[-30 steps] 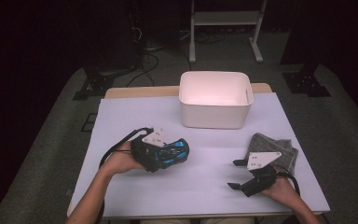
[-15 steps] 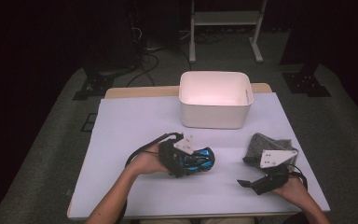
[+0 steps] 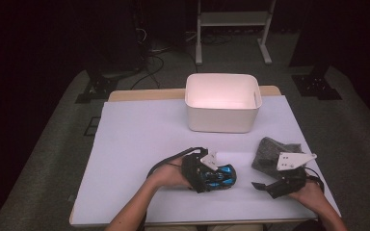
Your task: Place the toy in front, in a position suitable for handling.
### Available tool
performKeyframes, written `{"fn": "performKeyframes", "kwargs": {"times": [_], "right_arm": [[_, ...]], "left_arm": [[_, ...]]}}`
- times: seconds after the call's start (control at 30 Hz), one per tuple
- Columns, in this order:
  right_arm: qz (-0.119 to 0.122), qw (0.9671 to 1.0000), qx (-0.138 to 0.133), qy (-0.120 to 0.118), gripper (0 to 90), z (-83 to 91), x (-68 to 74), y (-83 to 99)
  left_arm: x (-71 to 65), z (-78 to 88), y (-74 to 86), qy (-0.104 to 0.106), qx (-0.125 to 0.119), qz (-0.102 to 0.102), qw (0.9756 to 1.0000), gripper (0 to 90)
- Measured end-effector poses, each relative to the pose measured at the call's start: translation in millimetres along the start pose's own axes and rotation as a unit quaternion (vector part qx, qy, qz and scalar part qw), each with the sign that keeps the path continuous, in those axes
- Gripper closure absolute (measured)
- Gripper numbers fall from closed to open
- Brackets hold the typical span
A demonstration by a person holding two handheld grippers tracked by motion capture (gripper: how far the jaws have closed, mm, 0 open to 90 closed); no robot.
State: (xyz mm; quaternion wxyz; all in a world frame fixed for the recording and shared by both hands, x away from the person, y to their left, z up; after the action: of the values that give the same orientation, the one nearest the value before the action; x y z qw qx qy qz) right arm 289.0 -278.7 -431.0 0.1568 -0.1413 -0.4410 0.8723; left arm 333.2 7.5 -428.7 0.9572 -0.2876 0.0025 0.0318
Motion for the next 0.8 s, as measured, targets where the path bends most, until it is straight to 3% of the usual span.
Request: {"fn": "performKeyframes", "kwargs": {"times": [0.13, 0.37, 0.67, 0.8], "right_arm": [[-0.001, 1.0, -0.002, 0.001, 17.2, 0.8, -0.5, 0.5], [-0.002, 1.0, 0.0, 0.003, 17.2, 1.5, -1.1, 1.6], [-0.001, 1.0, 0.01, 0.001, 17.2, -2.2, -1.5, 3.1], [-0.003, 0.9998, 0.019, -0.006, 19.6, -3.0, -2.0, 3.2]], "left_arm": [[-4.1, -10.7, -0.3, 0.011, 0.003, 0.004, 0.9999, 26.0], [-9.6, -21.3, 2.3, 0.008, 0.008, 0.008, 0.9999, 26.0], [-11.6, -23.1, 4.8, 0.0, 0.002, 0.017, 0.9998, 25.8], [-10.5, -22.1, 5.7, 0.008, -0.006, 0.025, 0.9996, 22.6]]}}
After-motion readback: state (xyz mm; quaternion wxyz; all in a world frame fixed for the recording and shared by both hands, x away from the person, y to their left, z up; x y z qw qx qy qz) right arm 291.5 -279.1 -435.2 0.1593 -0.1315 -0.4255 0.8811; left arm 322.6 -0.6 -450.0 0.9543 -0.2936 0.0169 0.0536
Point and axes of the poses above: each handheld gripper's, and its own axes: z roughly backward along the jaws, y roughly out of its underside, x roughly to its left, the point moved 1 cm from there along -z, roughly forward along the jaws, and after that the axes turned 6 degrees about z, right-handed, at the moved point
